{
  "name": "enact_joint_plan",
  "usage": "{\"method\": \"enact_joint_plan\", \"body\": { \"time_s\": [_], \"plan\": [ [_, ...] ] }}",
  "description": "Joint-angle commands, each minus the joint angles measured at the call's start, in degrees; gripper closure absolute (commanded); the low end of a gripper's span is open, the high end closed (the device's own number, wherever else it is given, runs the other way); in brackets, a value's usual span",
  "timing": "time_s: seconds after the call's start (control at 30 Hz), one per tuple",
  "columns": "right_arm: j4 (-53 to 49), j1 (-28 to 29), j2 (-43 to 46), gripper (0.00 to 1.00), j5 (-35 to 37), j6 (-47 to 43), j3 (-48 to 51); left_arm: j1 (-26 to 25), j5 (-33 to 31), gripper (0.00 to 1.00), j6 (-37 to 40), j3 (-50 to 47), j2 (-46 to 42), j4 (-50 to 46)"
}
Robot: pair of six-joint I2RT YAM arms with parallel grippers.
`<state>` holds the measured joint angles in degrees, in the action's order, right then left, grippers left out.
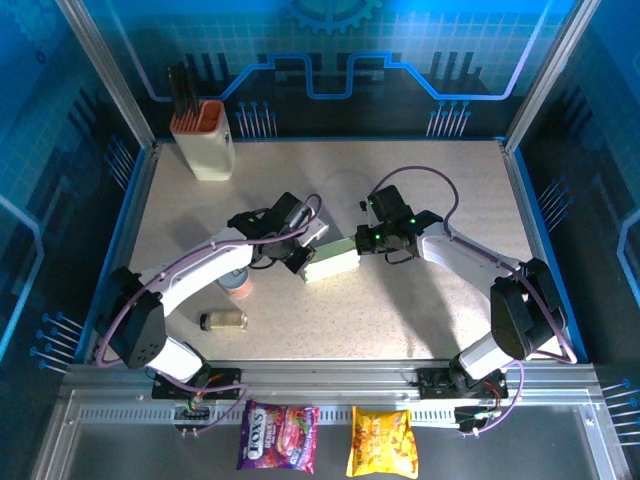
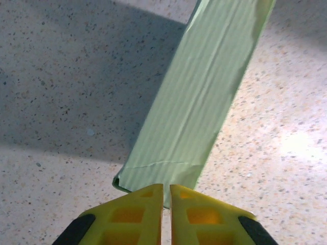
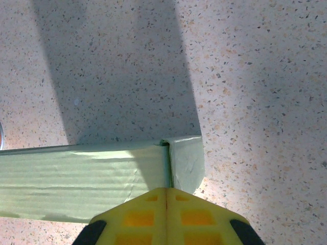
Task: Fold the paper box
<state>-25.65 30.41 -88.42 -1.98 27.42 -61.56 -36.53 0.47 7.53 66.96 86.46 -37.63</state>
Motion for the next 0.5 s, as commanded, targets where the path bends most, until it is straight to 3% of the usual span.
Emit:
{"method": "enact_joint_plan", "body": {
  "time_s": [0.0, 0.47],
  "plan": [
    [-4.8, -0.2, -2.3, 0.95, -0.3, 0.2, 1.4, 0.1, 4.9, 0.87, -2.2, 1.4, -1.6, -2.1],
    [-5.8, -0.2, -0.7, 0.96, 0.6, 0.5, 2.6, 1.9, 6.3, 0.93, -6.2, -5.4, 4.1, -2.2]
  ]
}}
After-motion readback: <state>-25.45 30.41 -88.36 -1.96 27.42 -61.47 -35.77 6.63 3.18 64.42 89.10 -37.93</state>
